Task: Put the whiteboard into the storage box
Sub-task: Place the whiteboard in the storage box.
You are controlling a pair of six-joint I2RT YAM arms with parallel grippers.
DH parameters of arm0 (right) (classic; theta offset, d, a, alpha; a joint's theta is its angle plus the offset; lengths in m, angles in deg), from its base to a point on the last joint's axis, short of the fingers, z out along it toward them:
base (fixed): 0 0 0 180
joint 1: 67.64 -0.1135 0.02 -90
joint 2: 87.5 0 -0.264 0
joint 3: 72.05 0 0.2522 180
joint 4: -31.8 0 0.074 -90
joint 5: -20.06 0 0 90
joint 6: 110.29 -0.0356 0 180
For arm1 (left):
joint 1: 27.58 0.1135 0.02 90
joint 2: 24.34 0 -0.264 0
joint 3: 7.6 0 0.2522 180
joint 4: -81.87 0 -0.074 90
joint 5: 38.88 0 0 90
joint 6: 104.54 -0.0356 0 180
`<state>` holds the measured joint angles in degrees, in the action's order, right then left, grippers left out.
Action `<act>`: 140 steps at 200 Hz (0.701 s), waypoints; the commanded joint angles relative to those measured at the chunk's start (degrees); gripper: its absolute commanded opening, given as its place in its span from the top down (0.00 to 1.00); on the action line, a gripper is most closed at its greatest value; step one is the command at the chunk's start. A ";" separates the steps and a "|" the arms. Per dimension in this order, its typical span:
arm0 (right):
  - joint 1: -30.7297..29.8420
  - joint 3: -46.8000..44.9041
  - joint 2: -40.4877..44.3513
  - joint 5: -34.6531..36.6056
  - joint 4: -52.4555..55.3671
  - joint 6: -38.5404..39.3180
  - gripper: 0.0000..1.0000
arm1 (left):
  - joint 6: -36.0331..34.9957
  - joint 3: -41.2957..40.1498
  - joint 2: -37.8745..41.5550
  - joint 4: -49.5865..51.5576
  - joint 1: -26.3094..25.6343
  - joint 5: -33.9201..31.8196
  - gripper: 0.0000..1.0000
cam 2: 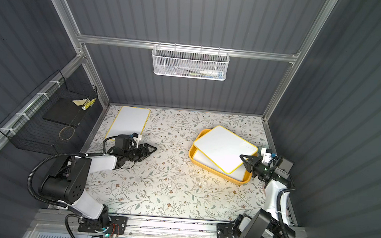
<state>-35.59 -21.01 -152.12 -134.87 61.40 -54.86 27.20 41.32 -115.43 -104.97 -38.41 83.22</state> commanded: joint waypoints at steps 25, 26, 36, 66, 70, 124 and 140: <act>0.53 0.44 -2.39 -0.38 1.64 6.84 1.00 | -1.21 -1.80 1.13 2.17 -0.29 -1.34 0.28; 0.59 0.43 -2.42 -0.29 1.69 6.95 1.00 | -1.22 -1.83 1.15 2.15 -0.36 -1.34 0.28; 0.96 -0.02 -2.68 0.24 1.52 7.27 1.00 | -1.38 -1.77 1.35 2.55 -0.34 -1.47 0.28; 2.41 -1.11 -3.05 -0.25 0.70 7.57 1.00 | -1.35 -1.76 1.02 2.66 -0.32 -1.51 0.28; 2.68 -1.26 -2.99 -0.28 0.62 7.63 1.00 | -1.35 -1.78 0.94 2.64 -0.33 -1.32 0.28; 4.83 -2.34 -2.50 -1.30 -0.66 6.98 1.00 | -1.07 -2.11 1.35 3.36 -0.33 -2.04 0.28; 5.12 -2.71 -2.85 -1.53 -1.57 6.23 1.00 | -0.98 -2.84 1.94 3.33 -0.33 -2.55 0.28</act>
<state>-31.35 -23.04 -155.23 -137.49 62.01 -50.14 27.03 39.71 -115.32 -102.55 -38.41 81.54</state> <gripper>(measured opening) 0.081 0.722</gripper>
